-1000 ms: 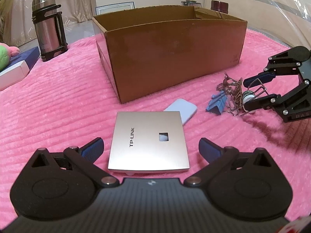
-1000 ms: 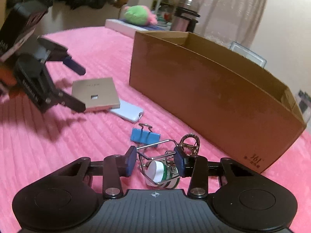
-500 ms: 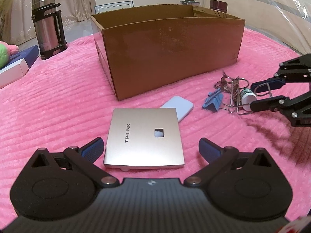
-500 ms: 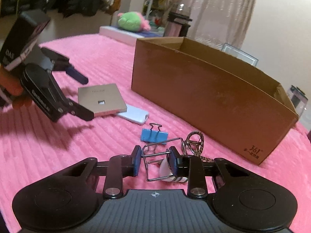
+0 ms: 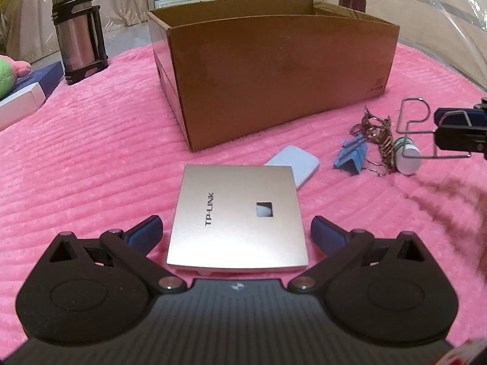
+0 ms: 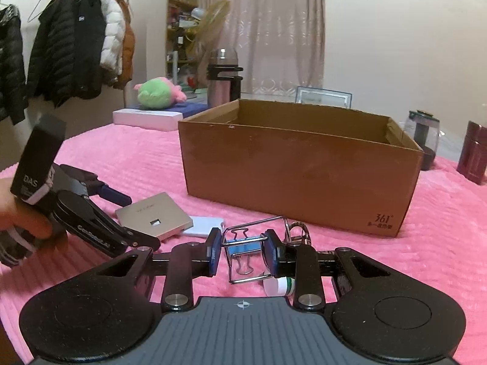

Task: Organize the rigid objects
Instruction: 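Grasp the gold router panel with the left gripper while the right gripper grasps the wire puzzle, then carry the router panel and wire puzzle over the cardboard box, then open both grippers to drop the router panel and wire puzzle in the box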

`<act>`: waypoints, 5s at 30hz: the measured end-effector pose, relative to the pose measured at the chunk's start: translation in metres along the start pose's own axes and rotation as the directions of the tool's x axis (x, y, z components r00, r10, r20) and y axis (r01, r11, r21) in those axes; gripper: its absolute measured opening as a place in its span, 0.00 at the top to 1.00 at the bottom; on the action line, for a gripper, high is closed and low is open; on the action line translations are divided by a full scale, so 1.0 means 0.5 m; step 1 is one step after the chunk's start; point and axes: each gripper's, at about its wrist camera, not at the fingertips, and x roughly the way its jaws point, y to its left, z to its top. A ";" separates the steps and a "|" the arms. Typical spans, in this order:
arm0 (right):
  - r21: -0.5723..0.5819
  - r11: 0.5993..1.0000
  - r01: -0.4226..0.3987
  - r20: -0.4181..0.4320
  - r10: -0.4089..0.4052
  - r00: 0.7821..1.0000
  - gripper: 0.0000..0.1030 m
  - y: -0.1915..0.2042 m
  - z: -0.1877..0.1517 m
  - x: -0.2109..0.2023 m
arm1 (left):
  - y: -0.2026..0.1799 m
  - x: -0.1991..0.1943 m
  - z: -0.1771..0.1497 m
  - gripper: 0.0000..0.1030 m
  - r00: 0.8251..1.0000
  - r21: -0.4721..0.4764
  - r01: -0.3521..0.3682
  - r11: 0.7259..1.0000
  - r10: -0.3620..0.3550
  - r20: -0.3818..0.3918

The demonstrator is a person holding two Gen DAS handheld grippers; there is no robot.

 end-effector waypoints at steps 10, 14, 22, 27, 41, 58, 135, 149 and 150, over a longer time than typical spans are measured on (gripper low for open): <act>0.017 1.000 0.013 -0.011 -0.012 1.000 0.74 -0.006 -0.008 0.002 | 0.000 0.006 0.006 0.17 1.000 -0.014 -0.007 1.000 0.007 -0.016; 0.018 1.000 0.020 -0.011 -0.020 1.000 0.74 -0.006 -0.011 -0.002 | -0.002 -0.008 0.003 0.17 1.000 -0.018 -0.018 1.000 0.018 -0.017; 0.026 0.999 0.020 -0.008 -0.020 1.000 0.74 -0.009 -0.004 -0.010 | 0.002 -0.062 0.007 0.17 0.999 -0.062 -0.033 0.998 0.033 -0.002; 0.038 0.999 0.015 0.007 -0.015 1.000 0.74 -0.015 0.011 -0.023 | -0.003 -0.108 0.037 0.17 0.999 -0.077 -0.025 0.997 0.027 0.022; 0.084 0.996 0.012 0.069 -0.018 0.997 0.74 -0.065 0.126 -0.074 | -0.042 -0.182 0.217 0.17 0.995 -0.076 0.018 0.997 -0.011 0.100; 0.127 0.992 -0.006 0.075 -0.003 0.997 0.74 -0.217 0.310 -0.007 | -0.033 -0.092 0.448 0.17 0.999 -0.031 0.031 0.999 -0.029 0.037; 0.170 0.978 0.121 -0.386 -0.047 0.921 0.74 -0.359 0.301 0.332 | -0.104 0.276 0.504 0.17 0.960 0.066 0.055 0.996 -0.034 -0.279; 0.166 0.979 0.121 -0.390 -0.047 0.920 0.74 -0.358 0.297 0.338 | -0.105 0.281 0.497 0.17 0.959 0.089 0.036 0.995 -0.010 -0.284; 0.164 0.979 0.119 -0.391 -0.046 0.919 0.74 -0.358 0.297 0.339 | -0.104 0.280 0.497 0.17 0.959 0.088 0.036 0.996 -0.010 -0.282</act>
